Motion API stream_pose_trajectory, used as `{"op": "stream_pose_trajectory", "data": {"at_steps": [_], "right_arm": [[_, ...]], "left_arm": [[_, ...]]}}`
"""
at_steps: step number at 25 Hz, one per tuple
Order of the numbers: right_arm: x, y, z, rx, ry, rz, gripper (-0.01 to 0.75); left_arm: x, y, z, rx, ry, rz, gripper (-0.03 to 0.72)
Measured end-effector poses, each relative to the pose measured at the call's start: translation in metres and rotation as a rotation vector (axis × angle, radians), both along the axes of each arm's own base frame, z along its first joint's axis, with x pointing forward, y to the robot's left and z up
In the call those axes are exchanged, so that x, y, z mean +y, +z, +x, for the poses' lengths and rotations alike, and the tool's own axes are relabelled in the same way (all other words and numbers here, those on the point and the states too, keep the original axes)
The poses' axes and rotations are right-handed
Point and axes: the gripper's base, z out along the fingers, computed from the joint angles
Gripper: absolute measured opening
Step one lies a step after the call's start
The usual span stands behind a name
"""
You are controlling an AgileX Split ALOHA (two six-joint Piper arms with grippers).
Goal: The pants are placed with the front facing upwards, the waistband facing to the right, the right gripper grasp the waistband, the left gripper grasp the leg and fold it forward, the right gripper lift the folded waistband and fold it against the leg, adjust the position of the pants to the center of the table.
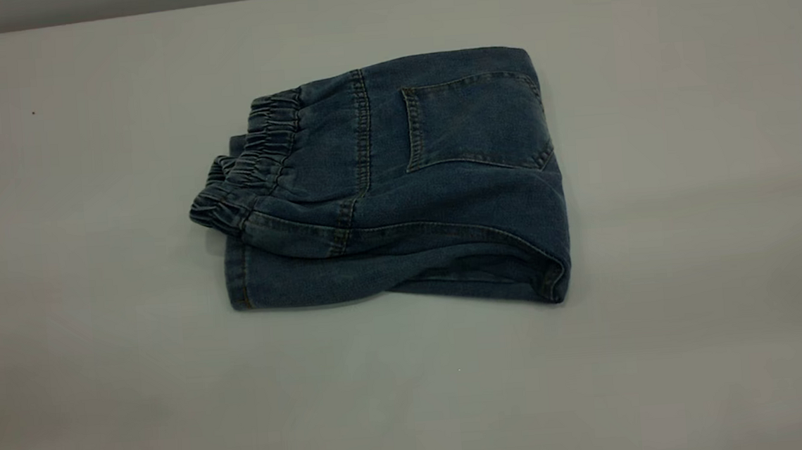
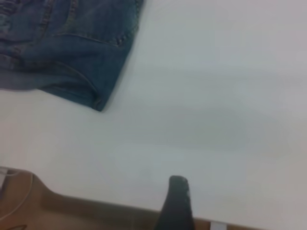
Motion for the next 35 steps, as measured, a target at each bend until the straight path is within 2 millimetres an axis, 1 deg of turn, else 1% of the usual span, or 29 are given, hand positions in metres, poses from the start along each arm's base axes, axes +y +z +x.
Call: {"op": "stream_pose_trajectory", "data": {"at_steps": [8,10,13,17,19,22,27,35], "right_arm": [[0.0,-0.002,0.0,0.004,0.0,0.002,0.557],[0.0,-0.002,0.0,0.004,-0.001,0.002,0.557],[0.0,-0.002,-0.002,-0.007,-0.001,0.005,0.557],[-0.001,-0.001,-0.013,-0.085,-0.005,0.02,0.557],[-0.002,-0.001,-0.02,-0.134,-0.026,0.026,0.557],[-0.002,-0.001,-0.023,-0.159,-0.049,0.03,0.557],[-0.002,-0.001,-0.024,-0.161,-0.052,0.033,0.557],[-0.002,-0.001,-0.024,-0.161,-0.051,0.035,0.557]], "left_arm": [[0.0,0.0,0.0,-0.002,-0.001,0.0,0.409],[0.001,0.0,-0.001,-0.011,0.021,-0.006,0.409],[0.006,0.001,-0.004,-0.038,0.117,-0.018,0.409],[0.011,0.002,-0.01,-0.085,0.283,-0.032,0.409],[0.013,0.003,-0.016,-0.124,0.368,-0.041,0.409],[0.015,0.003,-0.024,-0.177,0.437,-0.051,0.409],[0.016,0.002,-0.036,-0.252,0.458,-0.071,0.409],[0.015,0.002,-0.037,-0.25,0.458,-0.071,0.409]]}}
